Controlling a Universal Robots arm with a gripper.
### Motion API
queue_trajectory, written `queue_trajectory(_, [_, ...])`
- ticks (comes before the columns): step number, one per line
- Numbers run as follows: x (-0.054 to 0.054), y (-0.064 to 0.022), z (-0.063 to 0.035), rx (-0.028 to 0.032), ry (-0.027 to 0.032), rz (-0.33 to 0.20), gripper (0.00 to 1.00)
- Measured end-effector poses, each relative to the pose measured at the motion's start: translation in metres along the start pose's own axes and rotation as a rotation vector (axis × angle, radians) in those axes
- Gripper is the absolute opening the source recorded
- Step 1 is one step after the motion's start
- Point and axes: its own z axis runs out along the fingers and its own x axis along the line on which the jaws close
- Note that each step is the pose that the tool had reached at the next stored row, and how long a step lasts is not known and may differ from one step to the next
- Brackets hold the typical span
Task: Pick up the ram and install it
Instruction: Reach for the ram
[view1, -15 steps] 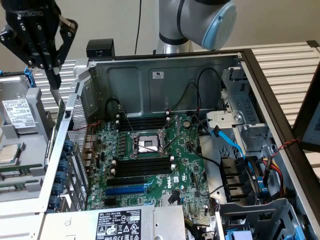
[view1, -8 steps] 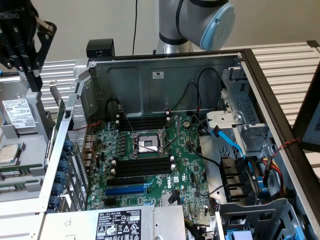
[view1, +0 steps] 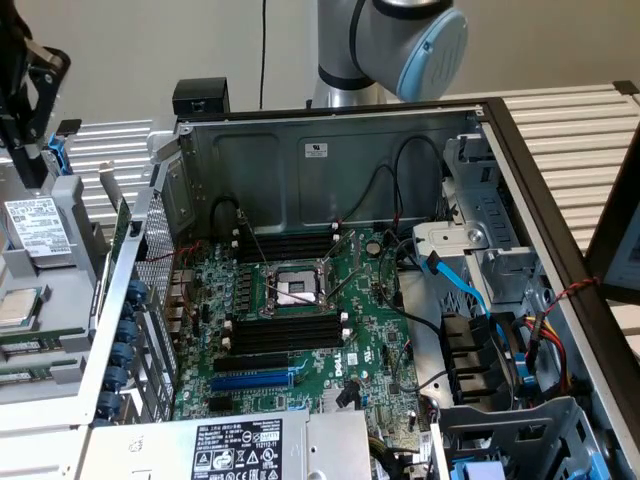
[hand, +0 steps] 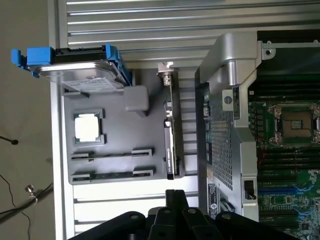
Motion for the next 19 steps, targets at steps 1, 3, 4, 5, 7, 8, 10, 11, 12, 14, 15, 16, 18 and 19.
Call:
queue_trajectory(1, [0.005, -0.0003, 0.0, 0.0, 0.0, 0.0, 0.11])
queue_trajectory(3, [0.014, -0.001, 0.0, 0.0, 0.0001, 0.0, 0.11])
queue_trajectory(4, [0.018, -0.0013, 0.0, 0.0, 0.0001, 0.0, 0.11])
queue_trajectory(5, [0.023, -0.0016, 0.0, 0.0, 0.0, 0.0, 0.11])
queue_trajectory(7, [0.032, -0.0023, 0.0001, 0.0, 0.0, 0.0, 0.11])
queue_trajectory(8, [0.036, -0.0026, 0.0001, 0.0, 0.0, 0.0, 0.11])
queue_trajectory(10, [0.045, -0.0033, 0.0001, -0.0001, 0.0, 0.0, 0.11])
queue_trajectory(11, [0.05, -0.0036, 0.0002, 0.0, -0.0001, 0.0, 0.11])
queue_trajectory(12, [0.054, -0.0037, 0.0004, 0.0, 0.0, 0.0, 0.11])
queue_trajectory(14, [0.058, -0.0028, 0.0012, -0.0001, -0.0001, 0.0, 0.11])
queue_trajectory(15, [0.062, 0.0061, 0.0035, 0.0013, 0.0007, 0.0, 0.11])
queue_trajectory(16, [0.063, 0.0078, 0.0038, 0.0014, 0.0013, 0.0, 0.11])
queue_trajectory(18, [0.064, 0.0087, 0.0039, 0.0015, 0.0017, 0.0, 0.11])
queue_trajectory(19, [0.064, 0.0088, 0.0039, 0.0015, 0.0019, 0.0, 0.11])
